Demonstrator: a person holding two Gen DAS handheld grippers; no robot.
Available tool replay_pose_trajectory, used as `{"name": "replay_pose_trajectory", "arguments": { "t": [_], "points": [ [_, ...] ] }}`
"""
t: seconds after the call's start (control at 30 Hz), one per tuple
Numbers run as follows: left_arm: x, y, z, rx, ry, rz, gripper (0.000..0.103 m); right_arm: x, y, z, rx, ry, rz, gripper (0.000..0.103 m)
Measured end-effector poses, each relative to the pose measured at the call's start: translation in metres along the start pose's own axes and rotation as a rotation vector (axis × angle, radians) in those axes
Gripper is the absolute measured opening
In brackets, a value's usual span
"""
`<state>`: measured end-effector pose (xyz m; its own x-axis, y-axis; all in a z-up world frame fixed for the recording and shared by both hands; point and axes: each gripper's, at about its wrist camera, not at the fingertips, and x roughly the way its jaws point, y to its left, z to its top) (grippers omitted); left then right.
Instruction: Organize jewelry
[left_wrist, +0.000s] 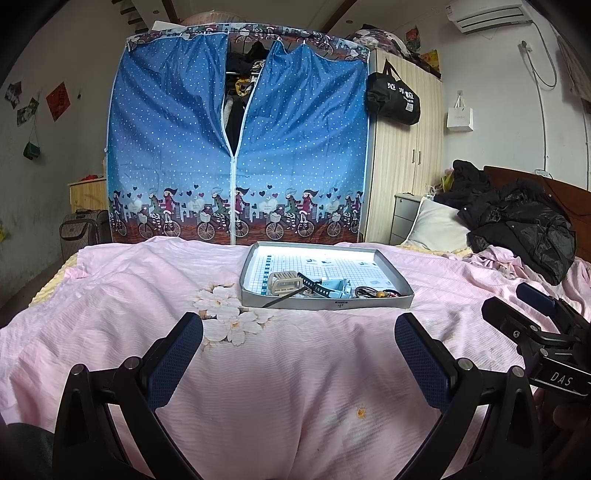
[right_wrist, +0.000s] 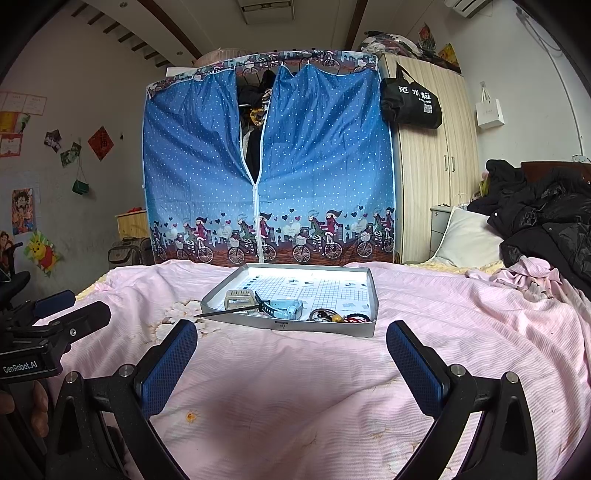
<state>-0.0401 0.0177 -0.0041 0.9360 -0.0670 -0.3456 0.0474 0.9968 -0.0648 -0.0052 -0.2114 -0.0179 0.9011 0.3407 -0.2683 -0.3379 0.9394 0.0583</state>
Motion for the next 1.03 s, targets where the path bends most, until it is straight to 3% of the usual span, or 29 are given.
{"name": "replay_pose_trajectory", "arguments": {
  "t": [0.57,0.7,1.03],
  "points": [
    [-0.002,0.000,0.002,-0.037,-0.003,-0.036,0.102,0.000,0.002,0.001,-0.001,0.002,0.000,0.103],
    [-0.006,-0.005,0.004,-0.033,-0.011,0.016,0.102,0.000,0.002,0.001,0.000,0.002,0.001,0.103],
    [-0.002,-0.010,-0.001,0.012,-0.003,0.036,0.102,0.000,0.001,0.002,0.000,0.003,0.000,0.103]
  ]
}}
